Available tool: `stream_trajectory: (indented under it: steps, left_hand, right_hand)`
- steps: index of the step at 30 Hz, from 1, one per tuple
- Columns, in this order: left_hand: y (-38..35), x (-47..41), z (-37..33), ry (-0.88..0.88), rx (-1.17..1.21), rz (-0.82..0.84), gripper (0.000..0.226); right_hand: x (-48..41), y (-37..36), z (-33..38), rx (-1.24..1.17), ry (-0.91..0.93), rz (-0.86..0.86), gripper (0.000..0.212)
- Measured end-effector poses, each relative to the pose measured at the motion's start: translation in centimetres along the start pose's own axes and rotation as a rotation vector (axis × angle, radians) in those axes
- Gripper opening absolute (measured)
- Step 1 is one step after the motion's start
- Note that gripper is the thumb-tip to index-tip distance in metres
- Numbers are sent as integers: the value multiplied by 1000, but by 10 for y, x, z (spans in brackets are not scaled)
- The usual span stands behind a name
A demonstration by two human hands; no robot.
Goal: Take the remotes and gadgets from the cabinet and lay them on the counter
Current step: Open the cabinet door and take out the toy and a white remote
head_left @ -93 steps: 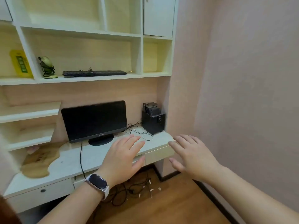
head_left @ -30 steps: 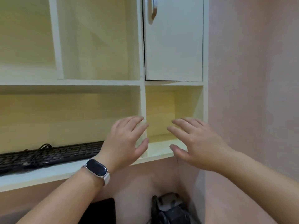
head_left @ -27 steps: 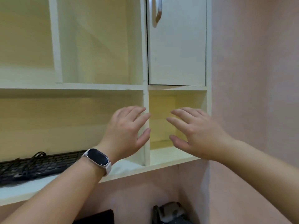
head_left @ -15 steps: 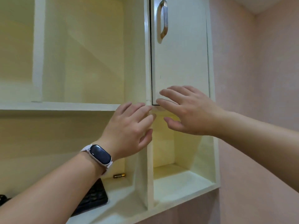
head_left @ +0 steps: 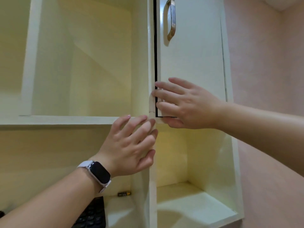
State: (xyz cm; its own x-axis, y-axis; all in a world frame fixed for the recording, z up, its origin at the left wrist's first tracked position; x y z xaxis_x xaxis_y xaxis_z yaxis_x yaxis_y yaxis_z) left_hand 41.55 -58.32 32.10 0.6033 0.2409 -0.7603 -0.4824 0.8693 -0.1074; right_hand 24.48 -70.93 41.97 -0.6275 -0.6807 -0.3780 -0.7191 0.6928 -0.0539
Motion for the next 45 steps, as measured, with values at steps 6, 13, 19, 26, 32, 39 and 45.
stream_trajectory:
  steps: [6, 13, 19, 26, 32, 39, 45]
  left_hand:
    - [-4, 0, 2, -22, -12, -13, 42]
    - [3, 2, 2, -21, -24, 76, 43]
    - [6, 5, -1, -14, -40, 129, 46]
    - [5, 7, -17, 98, 15, 78, 48]
    - [7, 6, -17, 105, -7, 85, 44]
    - [14, -2, -21, 154, -4, 108, 42]
    - [25, -34, -21, 173, 61, 196, 39]
  right_hand:
    - [-9, 8, -8, 39, 124, -40, 28]
    - [-3, 39, -18, 13, 165, -39, 28]
    - [28, 86, -28, -79, 126, -118, 14]
    - [83, 135, -46, 20, 117, -61, 11]
    - [161, 157, -68, 140, -54, 204, 14]
    - [192, 147, -71, 221, -236, 473, 18]
    - [166, 127, -54, 172, -346, 417, 21]
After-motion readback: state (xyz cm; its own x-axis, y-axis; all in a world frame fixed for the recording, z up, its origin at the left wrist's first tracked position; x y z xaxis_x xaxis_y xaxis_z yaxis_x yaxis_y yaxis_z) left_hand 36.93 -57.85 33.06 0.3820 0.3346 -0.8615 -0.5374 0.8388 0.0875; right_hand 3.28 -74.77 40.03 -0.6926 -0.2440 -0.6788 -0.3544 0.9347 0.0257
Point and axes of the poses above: each hand's wrist, its own x-axis away from the middle knuckle, its own y-axis out of the back of the hand, z = x × y, the point moved 1 cm from there along -x, towards the middle knuckle, and after that the axes turned 3 degrees about y, right-handed, at the moved point
